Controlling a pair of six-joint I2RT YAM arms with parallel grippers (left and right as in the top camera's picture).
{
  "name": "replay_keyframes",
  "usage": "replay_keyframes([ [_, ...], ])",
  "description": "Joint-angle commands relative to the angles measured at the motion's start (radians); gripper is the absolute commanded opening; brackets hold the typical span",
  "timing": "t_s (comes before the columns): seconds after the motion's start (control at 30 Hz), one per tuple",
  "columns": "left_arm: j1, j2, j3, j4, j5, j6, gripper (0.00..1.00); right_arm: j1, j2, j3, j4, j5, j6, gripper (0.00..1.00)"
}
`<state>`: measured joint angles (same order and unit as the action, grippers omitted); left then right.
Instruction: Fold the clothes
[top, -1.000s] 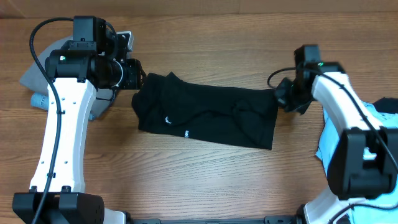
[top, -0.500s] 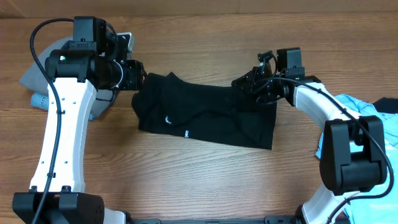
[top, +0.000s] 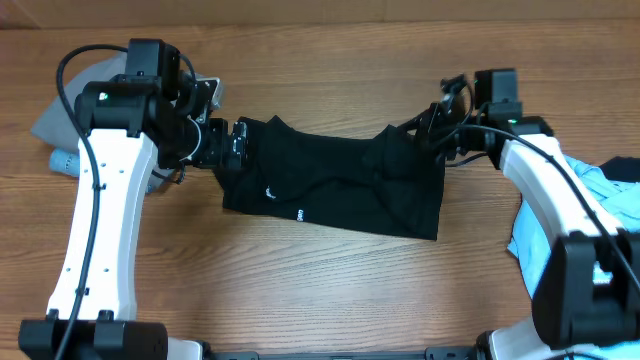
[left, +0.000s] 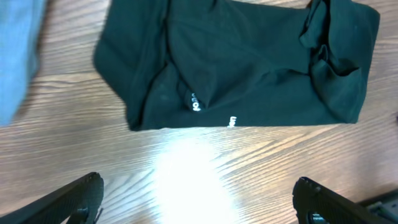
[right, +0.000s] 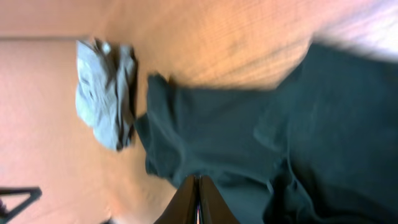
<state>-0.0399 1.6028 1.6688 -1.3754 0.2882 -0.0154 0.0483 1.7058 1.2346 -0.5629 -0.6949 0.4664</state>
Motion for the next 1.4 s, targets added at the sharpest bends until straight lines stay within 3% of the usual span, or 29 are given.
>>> replay_keyframes([
  [0.0,-0.007,-0.129,0.011,-0.014,-0.064,0.004,1.0,0.003,-0.132,0.075,-0.034,0.145,-0.029,0.09],
  [0.2,-0.006,-0.314,0.011,-0.025,-0.11,-0.046,1.0,0.001,-0.161,0.076,-0.1,0.159,-0.029,0.22],
  [0.47,-0.006,-0.468,0.011,-0.087,-0.124,-0.048,1.0,0.001,-0.156,0.075,-0.232,0.355,-0.076,0.43],
  [1.37,-0.006,-0.365,0.008,-0.165,-0.142,-0.048,1.0,0.001,-0.156,0.075,-0.283,0.392,-0.078,0.46],
])
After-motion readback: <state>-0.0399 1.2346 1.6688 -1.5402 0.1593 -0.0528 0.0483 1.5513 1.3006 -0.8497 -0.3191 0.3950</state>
